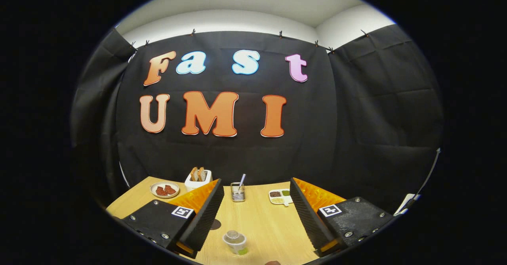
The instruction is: Take the bottle from table, then pour the juice into the cup, finally place the bottle on the coaster
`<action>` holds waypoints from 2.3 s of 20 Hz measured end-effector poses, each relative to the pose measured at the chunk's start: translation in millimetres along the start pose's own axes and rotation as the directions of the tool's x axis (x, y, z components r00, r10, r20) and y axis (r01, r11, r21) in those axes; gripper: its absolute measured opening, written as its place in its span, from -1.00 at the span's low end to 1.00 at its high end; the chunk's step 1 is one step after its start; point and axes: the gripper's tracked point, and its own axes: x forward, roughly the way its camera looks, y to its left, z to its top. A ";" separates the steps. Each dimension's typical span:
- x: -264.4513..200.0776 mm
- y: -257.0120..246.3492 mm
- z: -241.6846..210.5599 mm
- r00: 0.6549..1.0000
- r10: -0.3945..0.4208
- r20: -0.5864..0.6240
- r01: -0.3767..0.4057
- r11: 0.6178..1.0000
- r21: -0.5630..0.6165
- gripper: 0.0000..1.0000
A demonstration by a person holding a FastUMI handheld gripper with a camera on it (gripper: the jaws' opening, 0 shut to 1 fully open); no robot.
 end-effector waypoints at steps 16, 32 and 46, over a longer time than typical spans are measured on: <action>-13.1 42.8 -200.3 0.971 0.068 -0.229 -0.098 0.987 -0.125 1.00; 42.3 52.4 -307.3 0.927 0.107 -0.359 -0.129 0.991 -0.036 0.34; 13.6 103.2 -245.8 0.911 0.012 -0.412 -0.142 0.948 -0.285 0.04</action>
